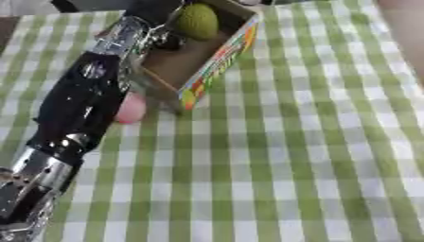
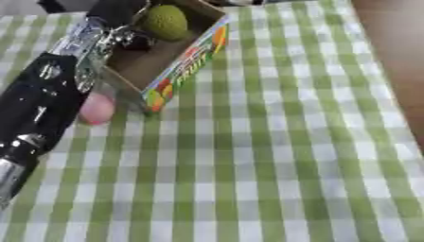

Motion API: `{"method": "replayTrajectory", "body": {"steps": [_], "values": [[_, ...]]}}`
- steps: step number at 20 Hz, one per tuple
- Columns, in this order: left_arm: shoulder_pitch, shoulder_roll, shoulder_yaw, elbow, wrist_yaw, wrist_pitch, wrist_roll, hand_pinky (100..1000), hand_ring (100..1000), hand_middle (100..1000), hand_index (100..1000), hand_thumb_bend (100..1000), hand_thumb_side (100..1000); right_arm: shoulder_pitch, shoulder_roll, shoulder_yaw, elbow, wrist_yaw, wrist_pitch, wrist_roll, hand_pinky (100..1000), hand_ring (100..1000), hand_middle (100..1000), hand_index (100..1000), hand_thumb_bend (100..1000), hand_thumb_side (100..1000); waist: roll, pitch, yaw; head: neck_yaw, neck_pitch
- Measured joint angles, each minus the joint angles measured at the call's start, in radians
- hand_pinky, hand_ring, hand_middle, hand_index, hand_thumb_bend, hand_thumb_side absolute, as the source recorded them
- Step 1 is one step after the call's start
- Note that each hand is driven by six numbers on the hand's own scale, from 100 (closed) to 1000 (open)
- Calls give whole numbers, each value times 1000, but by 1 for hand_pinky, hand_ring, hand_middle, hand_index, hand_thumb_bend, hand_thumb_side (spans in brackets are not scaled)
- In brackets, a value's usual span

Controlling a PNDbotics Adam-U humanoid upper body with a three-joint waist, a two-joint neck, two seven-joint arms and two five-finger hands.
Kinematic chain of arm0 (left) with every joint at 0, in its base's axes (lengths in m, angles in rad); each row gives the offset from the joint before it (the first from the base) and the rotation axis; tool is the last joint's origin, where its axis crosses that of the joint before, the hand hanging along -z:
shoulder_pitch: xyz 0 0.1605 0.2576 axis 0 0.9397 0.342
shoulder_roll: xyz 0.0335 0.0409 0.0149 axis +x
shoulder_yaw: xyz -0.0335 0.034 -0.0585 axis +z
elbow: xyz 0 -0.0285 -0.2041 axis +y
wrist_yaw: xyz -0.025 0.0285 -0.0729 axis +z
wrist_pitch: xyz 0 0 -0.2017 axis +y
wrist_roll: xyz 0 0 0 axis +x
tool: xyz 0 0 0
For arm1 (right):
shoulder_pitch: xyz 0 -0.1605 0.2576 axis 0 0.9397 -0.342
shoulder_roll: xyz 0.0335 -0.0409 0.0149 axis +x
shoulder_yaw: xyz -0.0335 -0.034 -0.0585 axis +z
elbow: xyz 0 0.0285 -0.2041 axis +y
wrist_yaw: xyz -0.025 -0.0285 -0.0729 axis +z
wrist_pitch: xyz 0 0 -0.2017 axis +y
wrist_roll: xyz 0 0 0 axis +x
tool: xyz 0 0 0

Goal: Pick up objects on the table and place them in the box.

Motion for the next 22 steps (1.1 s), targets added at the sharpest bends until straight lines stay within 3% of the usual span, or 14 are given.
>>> {"method": "replayTrajectory", "body": {"steps": [3,4,5,7,11,15,20,22], "values": [[1,0,0,9,-6,-8,-10,749,680,682,847,310,100,1,0,0,0,0,0,0,762,804,552,842,100,523,-2,0,3,0,2],[1,0,0,9,-5,-14,-18,801,750,753,893,405,100,2,0,0,0,0,0,0,762,805,551,842,100,523,-2,0,3,0,2],[1,0,0,9,-5,-20,-28,831,785,790,906,476,123,3,0,0,0,-1,0,0,762,805,551,842,100,523,-2,0,4,0,4],[1,0,1,6,-3,-29,-47,852,814,826,927,596,252,9,0,0,0,-1,1,1,762,805,551,843,100,524,-2,0,5,-1,5],[0,1,8,-10,-2,-27,-58,891,862,860,956,757,286,11,0,0,0,-1,2,2,762,808,552,843,100,523,-2,-2,7,-3,5],[0,9,11,-15,-11,-30,-56,892,870,858,956,733,264,16,0,0,0,-2,3,2,761,808,553,843,100,523,1,-9,9,-9,8],[0,31,19,-53,37,-40,-63,855,839,823,923,535,244,27,-1,0,0,-2,4,2,761,805,552,843,100,523,5,-17,30,-24,24],[7,52,18,-104,86,-41,-74,849,832,817,917,515,226,37,-7,-1,0,-2,6,1,761,805,552,843,100,523,5,-20,46,-36,33]]}}
